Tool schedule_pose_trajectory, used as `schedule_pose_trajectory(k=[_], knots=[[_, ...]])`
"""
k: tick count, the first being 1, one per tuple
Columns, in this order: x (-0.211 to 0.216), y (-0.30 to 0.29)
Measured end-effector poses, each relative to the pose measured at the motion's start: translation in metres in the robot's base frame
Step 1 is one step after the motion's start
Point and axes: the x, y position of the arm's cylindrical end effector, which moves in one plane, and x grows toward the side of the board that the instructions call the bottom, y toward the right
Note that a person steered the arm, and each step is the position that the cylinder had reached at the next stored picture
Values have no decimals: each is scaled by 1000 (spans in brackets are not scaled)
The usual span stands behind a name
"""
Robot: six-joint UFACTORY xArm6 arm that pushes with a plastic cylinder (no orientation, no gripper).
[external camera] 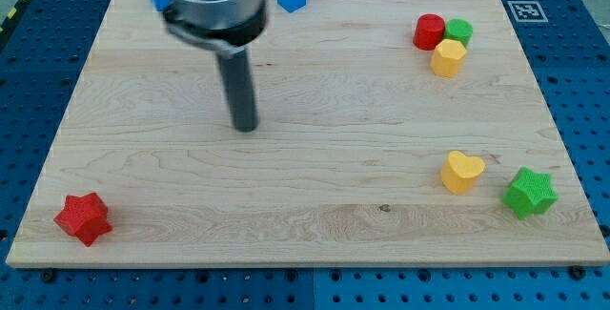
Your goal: Slide the yellow hexagon left a bit
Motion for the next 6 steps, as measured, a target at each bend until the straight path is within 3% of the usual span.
schedule_pose_trajectory(k=[2, 6], knots=[[-9, 119], [-57, 290]])
